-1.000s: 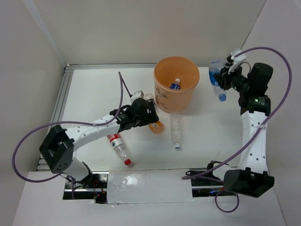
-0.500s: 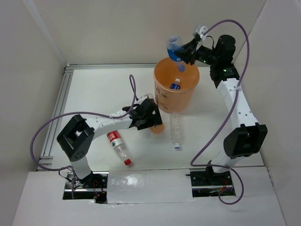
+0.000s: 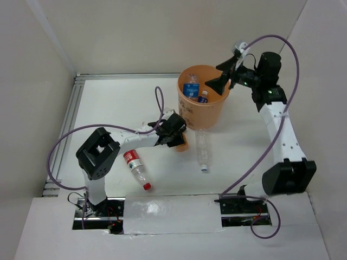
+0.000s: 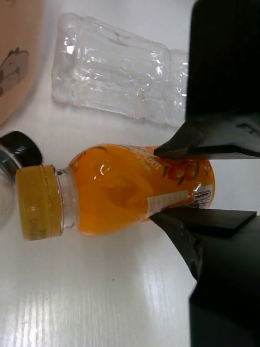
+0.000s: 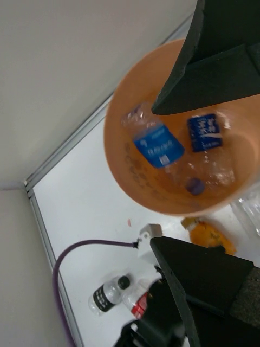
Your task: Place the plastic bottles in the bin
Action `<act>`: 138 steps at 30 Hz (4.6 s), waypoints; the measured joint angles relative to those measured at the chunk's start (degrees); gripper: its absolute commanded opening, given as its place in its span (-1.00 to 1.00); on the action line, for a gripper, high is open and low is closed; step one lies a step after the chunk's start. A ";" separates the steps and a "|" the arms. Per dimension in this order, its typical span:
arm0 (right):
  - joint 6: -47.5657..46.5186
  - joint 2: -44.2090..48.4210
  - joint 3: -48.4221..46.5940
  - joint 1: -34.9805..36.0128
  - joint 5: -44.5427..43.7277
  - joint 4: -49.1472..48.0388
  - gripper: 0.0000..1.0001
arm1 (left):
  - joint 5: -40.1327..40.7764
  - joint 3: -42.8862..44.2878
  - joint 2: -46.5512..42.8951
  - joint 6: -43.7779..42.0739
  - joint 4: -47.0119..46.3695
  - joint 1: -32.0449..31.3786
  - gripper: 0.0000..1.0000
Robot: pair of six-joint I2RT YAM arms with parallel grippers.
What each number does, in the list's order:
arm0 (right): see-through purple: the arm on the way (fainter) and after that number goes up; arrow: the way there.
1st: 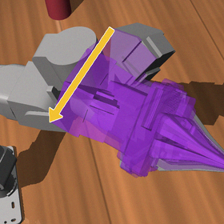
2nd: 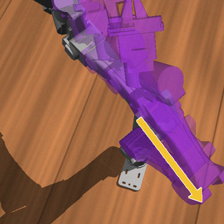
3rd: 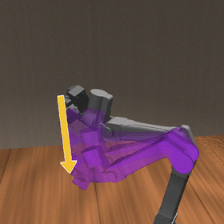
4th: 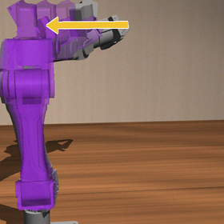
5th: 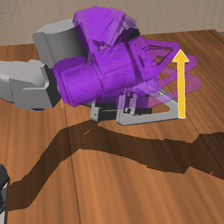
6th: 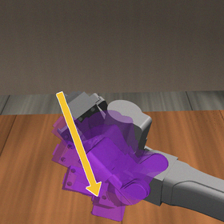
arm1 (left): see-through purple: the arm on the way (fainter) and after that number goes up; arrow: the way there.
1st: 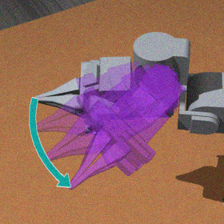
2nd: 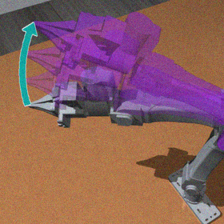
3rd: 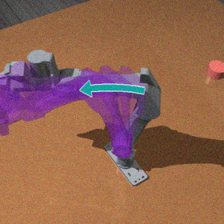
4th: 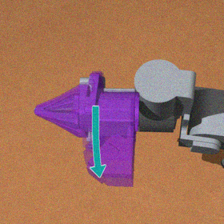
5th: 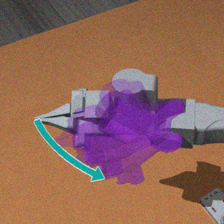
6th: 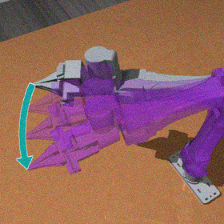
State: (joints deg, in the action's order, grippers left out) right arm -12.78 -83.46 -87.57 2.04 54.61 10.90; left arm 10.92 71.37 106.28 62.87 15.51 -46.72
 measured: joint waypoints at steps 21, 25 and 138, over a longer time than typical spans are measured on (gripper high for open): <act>-3.54 16.44 28.35 -10.25 -2.01 30.95 1.00 | 12.09 12.98 -26.62 -23.43 -8.31 -4.33 -0.76; -3.48 8.13 27.78 -7.45 -3.28 32.44 1.00 | 13.79 25.62 -14.40 -28.46 -13.11 -3.08 -0.50; -51.21 22.82 45.90 20.92 -13.97 15.06 0.74 | 10.78 53.79 14.73 -35.82 -11.61 2.73 0.81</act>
State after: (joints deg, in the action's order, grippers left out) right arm -63.99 -60.64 -41.67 22.96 40.64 25.96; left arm 21.69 125.16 121.01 27.05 3.90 -43.99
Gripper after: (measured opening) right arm 0.859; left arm 0.840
